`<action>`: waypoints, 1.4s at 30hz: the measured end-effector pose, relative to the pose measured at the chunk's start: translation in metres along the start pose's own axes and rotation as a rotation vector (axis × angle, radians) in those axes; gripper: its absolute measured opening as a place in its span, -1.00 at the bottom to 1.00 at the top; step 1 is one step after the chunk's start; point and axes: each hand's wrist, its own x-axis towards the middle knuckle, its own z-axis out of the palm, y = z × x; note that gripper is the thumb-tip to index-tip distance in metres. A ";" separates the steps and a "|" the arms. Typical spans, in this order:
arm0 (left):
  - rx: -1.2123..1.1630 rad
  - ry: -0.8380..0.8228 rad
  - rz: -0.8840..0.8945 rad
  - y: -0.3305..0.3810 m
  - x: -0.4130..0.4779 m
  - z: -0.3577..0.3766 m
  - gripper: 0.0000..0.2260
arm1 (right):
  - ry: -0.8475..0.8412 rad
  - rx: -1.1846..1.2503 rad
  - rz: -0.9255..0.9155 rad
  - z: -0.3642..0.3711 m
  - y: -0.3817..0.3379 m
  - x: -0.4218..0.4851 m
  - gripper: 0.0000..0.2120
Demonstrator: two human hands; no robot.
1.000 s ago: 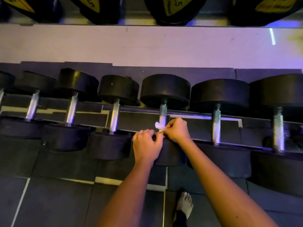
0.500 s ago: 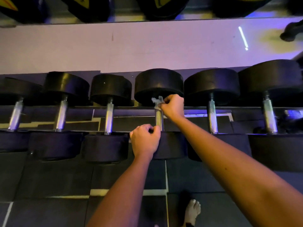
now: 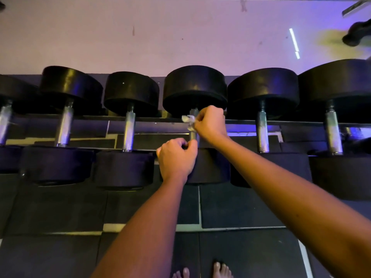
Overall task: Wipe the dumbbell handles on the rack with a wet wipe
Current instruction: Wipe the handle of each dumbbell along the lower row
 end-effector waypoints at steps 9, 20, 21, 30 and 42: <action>-0.011 0.009 -0.016 0.000 0.001 0.000 -0.68 | -0.013 0.043 0.103 0.007 0.013 -0.001 -0.82; -0.041 -0.003 -0.030 -0.001 -0.002 0.001 -0.67 | 0.131 0.232 0.150 -0.003 0.004 0.022 -0.89; -0.047 -0.006 -0.031 -0.002 -0.001 0.001 -0.67 | 0.141 0.258 0.162 -0.002 0.002 0.026 -0.89; 0.001 0.009 -0.030 0.000 0.000 0.000 -0.63 | -0.274 0.066 0.248 -0.003 0.029 -0.014 -0.96; -0.028 0.001 -0.024 -0.003 0.000 0.002 -0.68 | -0.039 0.392 0.350 0.002 0.024 0.029 -0.84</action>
